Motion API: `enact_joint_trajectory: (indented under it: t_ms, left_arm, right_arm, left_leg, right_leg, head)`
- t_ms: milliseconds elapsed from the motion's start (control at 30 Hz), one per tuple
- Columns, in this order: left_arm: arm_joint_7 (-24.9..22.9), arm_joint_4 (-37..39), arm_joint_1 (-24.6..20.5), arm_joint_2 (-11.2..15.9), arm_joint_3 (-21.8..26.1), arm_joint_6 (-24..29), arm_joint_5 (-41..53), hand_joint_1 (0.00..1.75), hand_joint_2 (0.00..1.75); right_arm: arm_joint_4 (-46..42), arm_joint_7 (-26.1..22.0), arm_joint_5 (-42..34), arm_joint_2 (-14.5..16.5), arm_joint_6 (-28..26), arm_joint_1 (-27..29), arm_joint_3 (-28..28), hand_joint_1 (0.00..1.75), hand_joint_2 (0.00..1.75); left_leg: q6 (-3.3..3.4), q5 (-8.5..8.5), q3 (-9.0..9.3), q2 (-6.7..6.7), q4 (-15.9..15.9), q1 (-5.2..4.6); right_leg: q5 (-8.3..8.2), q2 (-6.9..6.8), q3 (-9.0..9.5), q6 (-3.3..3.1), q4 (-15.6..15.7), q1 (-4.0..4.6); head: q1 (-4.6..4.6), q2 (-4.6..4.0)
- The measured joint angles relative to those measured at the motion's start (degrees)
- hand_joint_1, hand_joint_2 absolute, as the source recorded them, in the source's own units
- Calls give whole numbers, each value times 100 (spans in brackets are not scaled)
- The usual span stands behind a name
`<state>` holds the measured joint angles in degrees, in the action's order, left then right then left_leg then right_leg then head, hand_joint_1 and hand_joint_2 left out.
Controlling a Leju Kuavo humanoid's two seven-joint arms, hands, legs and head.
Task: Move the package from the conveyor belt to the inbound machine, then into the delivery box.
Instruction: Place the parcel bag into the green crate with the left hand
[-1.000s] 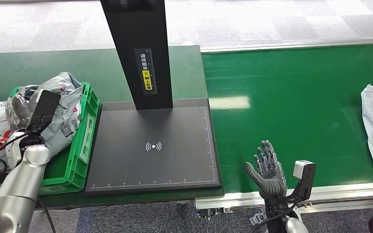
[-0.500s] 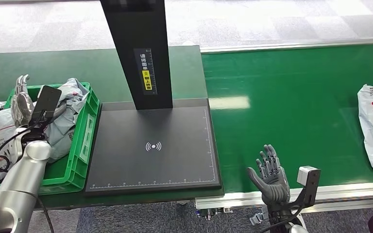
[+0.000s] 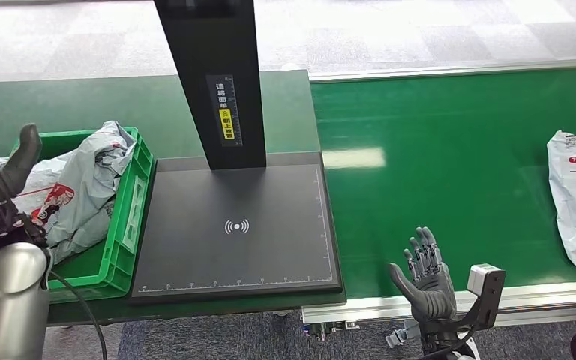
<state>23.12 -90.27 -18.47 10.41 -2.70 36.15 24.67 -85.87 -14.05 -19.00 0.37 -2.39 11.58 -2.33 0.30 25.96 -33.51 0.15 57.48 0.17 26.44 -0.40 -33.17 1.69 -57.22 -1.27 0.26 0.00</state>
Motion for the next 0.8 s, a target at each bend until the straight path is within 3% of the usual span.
enact_joint_trajectory:
  t_ms: [100,167,367,700,800]
  left_arm:
    - [34,-885,547,-195,-471,-218,210,0,175]
    - [-104,-1209,856,-320,-973,-683,93,0,175]
    - [-632,-1263,1545,-714,-2272,-2099,-1017,0,175]
    - [-1214,-688,2210,-1225,-2625,-2932,-1348,0,175]
    - [-1269,-417,2297,-1317,-2679,-3000,-1285,0,44]
  right_arm:
    - [-84,-2,174,93,10,-7,-4,0,175]
    - [-121,-1,330,137,19,-34,8,0,175]
    - [-214,76,854,184,-74,-157,233,0,175]
    - [-326,237,1277,244,-203,-225,628,0,175]
    - [-349,237,1300,256,-269,-220,706,0,175]
  left_leg:
    - [3,4,4,-1,0,-1]
    - [5,5,7,-2,0,-1]
    - [5,5,12,0,0,-1]
    - [0,9,12,-2,-3,0]
    - [0,9,13,-3,-3,0]
  right_leg:
    - [3,-1,5,4,3,-1]
    - [4,-1,11,6,4,-1]
    - [2,0,16,7,3,0]
    - [6,-2,15,4,3,2]
    - [7,-2,15,5,3,1]
  head:
    - [0,0]
    - [0,0]
    - [1,0]
    - [1,0]
    - [1,0]
